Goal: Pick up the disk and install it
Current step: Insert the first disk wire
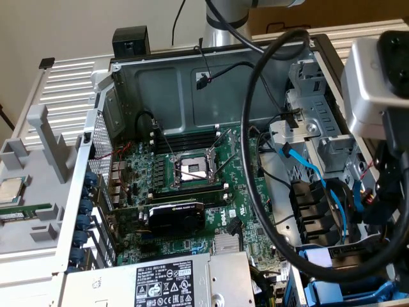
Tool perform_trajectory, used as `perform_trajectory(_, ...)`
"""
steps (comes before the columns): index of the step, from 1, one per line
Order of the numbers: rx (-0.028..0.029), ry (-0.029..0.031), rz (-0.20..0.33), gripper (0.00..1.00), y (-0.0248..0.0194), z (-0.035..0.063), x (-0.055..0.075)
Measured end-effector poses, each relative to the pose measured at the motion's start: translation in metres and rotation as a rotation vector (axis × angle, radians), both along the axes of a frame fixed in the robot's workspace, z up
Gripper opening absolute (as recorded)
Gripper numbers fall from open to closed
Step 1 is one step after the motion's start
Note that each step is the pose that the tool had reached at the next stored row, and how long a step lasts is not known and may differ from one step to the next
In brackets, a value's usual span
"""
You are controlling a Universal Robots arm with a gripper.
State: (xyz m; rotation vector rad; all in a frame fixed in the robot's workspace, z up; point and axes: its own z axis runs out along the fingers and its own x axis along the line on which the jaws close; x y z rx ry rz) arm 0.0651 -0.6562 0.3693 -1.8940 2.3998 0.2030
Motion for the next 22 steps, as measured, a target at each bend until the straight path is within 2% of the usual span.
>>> perform_trajectory(2,0.0094,0.0086,0.003,0.5,-0.0006,-0.001,0.001)
perform_trajectory(6,0.0341,0.0246,0.011,0.5,-0.0013,-0.0024,0.001)
perform_trajectory(9,0.0503,0.0272,0.015,0.5,-0.0022,-0.0027,0.003)
perform_trajectory(11,0.0566,0.0277,0.018,0.5,-0.0031,-0.0028,0.005)
perform_trajectory(14,0.0627,0.0292,0.021,0.5,-0.0048,-0.0029,0.007)
perform_trajectory(16,0.0695,0.0305,0.025,0.5,-0.0056,-0.0035,0.008)
perform_trajectory(19,0.0827,0.0335,0.03,0.5,-0.0068,-0.0054,0.01)
perform_trajectory(22,0.0929,0.0358,0.034,0.5,-0.0086,-0.0082,0.011)
